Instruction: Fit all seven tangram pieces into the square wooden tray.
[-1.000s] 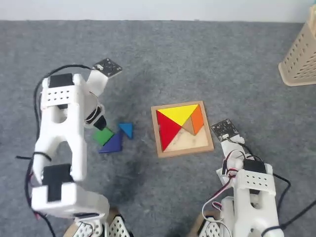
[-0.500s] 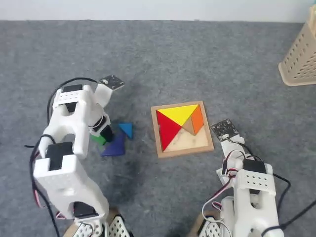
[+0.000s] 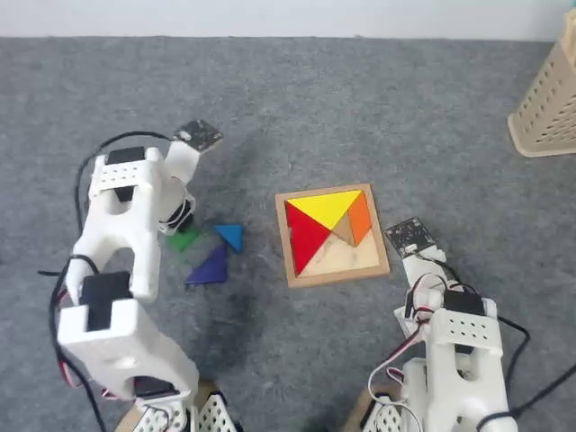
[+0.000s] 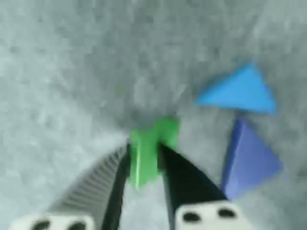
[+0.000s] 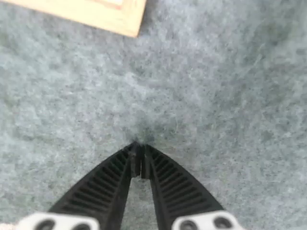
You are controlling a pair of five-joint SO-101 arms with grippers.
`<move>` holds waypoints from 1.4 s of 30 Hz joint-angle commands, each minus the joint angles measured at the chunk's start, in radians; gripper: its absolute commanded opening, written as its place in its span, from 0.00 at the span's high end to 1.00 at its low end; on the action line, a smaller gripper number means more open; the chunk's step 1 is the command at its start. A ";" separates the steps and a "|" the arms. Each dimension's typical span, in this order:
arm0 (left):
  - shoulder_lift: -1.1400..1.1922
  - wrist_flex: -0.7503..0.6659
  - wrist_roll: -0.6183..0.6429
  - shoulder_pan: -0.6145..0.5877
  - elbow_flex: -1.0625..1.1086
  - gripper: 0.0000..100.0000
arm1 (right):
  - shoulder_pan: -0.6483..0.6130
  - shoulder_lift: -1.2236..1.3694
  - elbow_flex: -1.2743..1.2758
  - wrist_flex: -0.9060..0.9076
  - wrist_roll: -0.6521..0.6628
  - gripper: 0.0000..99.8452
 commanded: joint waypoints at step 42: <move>-0.253 0.226 0.342 0.390 -0.150 0.99 | 0.013 -0.012 -0.002 -0.010 0.015 0.99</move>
